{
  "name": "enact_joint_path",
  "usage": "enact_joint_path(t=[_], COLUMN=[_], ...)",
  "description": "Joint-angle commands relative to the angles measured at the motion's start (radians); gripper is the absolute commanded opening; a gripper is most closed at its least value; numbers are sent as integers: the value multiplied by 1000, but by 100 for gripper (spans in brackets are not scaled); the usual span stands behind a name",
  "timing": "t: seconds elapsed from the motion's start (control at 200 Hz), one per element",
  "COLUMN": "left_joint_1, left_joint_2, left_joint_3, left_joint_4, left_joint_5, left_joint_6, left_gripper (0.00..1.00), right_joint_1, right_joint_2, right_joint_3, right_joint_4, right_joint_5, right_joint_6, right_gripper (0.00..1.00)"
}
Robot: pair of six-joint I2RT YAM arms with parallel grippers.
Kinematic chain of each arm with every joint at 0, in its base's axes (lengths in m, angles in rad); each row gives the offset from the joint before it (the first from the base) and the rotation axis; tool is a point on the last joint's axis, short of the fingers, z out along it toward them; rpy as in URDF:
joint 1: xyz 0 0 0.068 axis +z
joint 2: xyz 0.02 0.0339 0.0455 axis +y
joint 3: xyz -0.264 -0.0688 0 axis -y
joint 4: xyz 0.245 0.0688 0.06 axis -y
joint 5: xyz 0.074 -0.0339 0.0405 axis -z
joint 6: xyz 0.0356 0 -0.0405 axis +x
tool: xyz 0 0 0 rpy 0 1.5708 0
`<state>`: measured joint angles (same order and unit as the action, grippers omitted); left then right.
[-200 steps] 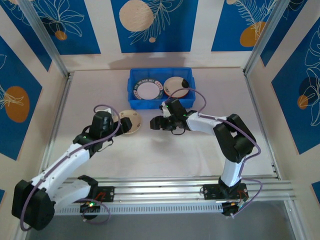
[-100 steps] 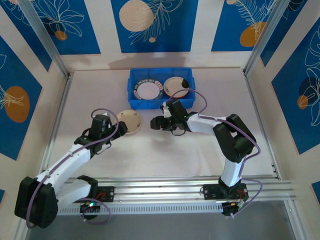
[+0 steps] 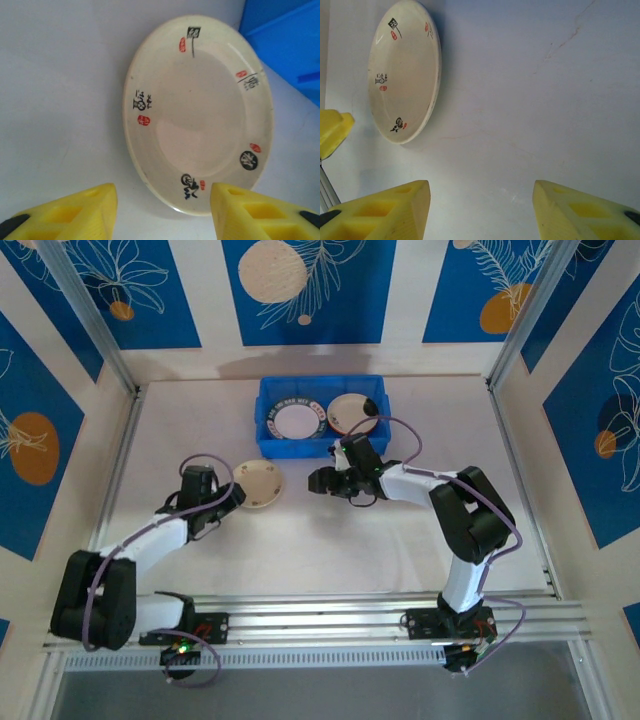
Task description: Place the plates into the plastic bin on the countertop
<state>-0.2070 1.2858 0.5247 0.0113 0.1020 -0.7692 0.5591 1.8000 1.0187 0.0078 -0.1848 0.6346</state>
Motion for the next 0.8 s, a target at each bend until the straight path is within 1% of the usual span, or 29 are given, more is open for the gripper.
enact_joint_path(t=[0.0,0.225,0.425,0.535,0.55,0.565,0.67,0.69,0.715,0.795], left_joint_1=[18,20,22,23,23,22,24,24,24,25], left_joint_2=[55,138,217,250,253,255,268,270,274,285], left_joint_3=[26,40,44,43,43,42,41,41,40,43], left_joint_4=[74,133,217,256,259,262,276,278,280,288], left_joint_5=[54,76,102,111,111,110,110,109,108,114], left_joint_6=[5,-5,-27,-39,-40,-41,-44,-44,-45,-47], left_gripper=[51,49,42,36,32,30,26,19,16,14], right_joint_1=[-10,-24,-34,-36,-37,-37,-38,-37,-38,-38], right_joint_2=[-28,-28,-15,-13,-12,-13,-13,-13,-12,-10], right_joint_3=[-10,-13,-1,6,7,7,9,9,9,9], right_joint_4=[-14,-14,-18,-24,-24,-26,-29,-31,-32,-31], right_joint_5=[-22,-18,-29,-31,-31,-30,-26,-25,-24,-25], right_joint_6=[2,7,8,8,8,8,10,10,10,11], right_gripper=[57,56,54,52,52,52,51,51,51,51])
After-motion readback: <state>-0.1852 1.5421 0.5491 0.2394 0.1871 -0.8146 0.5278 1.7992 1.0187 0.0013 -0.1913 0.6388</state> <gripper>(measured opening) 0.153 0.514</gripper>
